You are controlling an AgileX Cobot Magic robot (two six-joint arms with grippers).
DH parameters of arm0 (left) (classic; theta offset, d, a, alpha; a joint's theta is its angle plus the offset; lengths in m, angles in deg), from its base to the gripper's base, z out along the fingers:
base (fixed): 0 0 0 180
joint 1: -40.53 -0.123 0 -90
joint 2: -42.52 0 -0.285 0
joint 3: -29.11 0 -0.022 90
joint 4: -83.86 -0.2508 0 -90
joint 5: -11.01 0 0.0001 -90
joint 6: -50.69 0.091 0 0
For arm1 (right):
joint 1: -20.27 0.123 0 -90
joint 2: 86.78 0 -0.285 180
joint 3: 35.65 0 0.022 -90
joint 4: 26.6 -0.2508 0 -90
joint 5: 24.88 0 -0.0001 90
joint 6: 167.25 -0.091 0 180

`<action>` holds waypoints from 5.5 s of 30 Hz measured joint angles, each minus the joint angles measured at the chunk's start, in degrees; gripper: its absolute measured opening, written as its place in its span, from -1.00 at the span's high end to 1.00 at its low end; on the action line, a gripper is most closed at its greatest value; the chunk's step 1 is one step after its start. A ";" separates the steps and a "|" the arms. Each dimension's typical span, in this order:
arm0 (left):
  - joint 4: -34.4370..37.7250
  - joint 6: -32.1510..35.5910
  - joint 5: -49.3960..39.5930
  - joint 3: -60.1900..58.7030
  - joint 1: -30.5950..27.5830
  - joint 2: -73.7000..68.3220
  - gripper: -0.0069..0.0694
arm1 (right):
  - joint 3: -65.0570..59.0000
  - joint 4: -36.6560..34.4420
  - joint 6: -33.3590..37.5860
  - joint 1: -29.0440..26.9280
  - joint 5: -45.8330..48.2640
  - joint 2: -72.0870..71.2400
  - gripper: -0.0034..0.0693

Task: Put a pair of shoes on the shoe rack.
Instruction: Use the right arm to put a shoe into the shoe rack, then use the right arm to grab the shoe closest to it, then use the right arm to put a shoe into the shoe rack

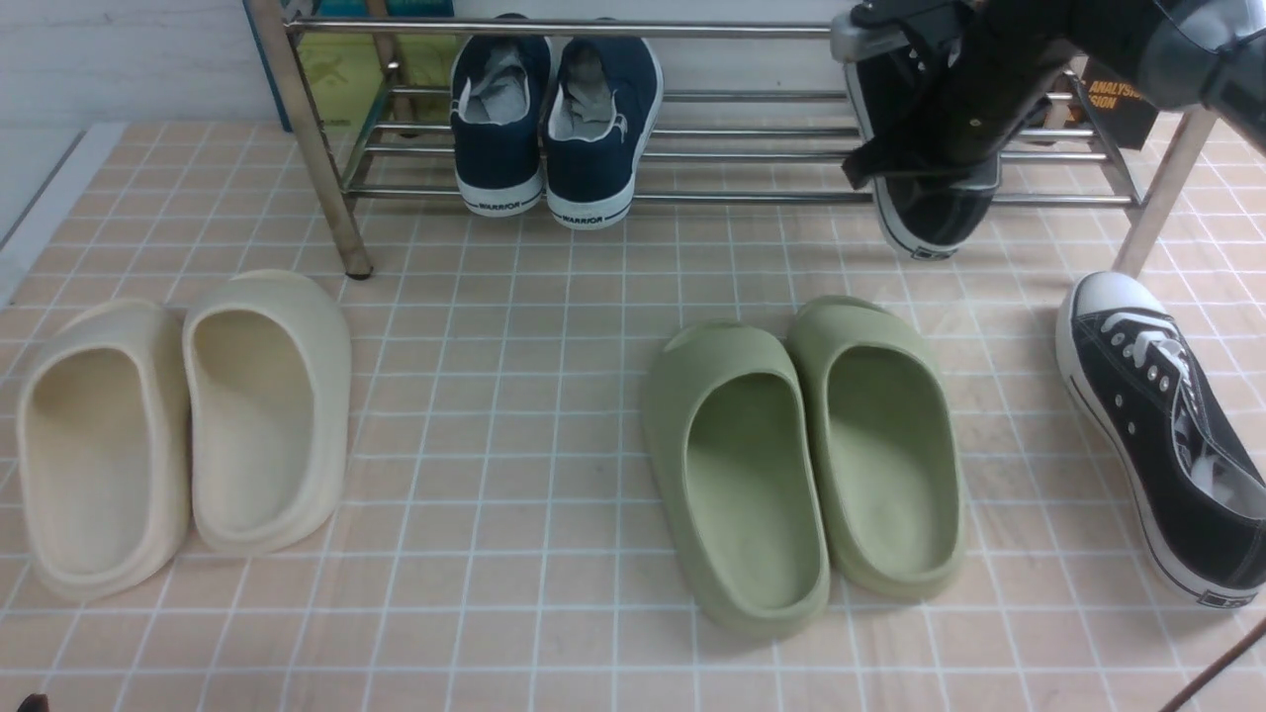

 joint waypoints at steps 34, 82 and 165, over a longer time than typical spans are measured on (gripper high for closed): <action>-0.08 0.00 -0.04 0.00 0.00 0.00 0.20 | -17.88 1.78 0.85 0.00 2.35 -7.09 0.95; -0.08 0.00 -0.04 0.00 0.00 0.00 0.20 | -67.43 12.97 -11.01 -0.87 -4.01 -44.35 -0.04; -0.19 0.00 -0.04 0.00 0.00 0.00 0.19 | -6.00 4.57 7.33 -6.63 -3.58 -6.23 -0.28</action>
